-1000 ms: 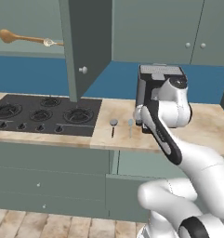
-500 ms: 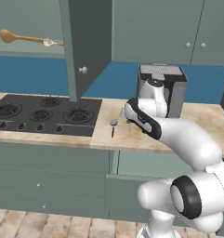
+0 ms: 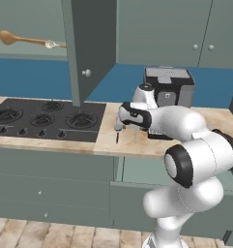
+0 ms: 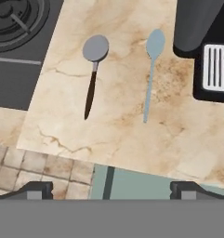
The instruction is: Organize the utensils by type. Pick up the wooden spoons from the counter and place them in the open cabinet. Then pick up the metallic utensils from the counter and place them in the open drawer.
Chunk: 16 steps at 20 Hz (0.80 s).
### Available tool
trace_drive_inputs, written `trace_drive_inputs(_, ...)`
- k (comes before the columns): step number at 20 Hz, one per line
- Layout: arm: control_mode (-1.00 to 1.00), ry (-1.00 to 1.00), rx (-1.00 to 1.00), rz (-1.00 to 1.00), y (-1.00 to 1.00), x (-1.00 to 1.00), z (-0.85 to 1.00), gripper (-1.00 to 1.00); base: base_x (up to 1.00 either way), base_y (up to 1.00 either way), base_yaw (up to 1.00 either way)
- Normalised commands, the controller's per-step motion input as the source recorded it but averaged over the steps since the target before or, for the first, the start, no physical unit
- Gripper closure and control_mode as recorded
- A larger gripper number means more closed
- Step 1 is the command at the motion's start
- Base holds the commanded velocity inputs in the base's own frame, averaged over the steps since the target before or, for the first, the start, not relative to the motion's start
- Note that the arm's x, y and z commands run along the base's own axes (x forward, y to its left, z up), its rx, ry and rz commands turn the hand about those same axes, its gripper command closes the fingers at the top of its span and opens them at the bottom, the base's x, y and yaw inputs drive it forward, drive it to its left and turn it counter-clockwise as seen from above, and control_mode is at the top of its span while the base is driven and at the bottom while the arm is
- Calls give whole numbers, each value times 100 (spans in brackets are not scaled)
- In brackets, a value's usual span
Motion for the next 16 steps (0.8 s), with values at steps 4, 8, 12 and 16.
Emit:
trace_drive_inputs(4,-100,1,-3,0,15,49,-43,-100,0,0,0)
trace_drive_inputs(8,-100,1,0,-1,12,52,-36,-100,0,0,0)
trace_drive_inputs(12,-100,0,-1,-3,16,42,-35,-100,0,0,0)
trace_drive_inputs(16,-100,2,0,-3,2,36,-33,-100,0,0,0)
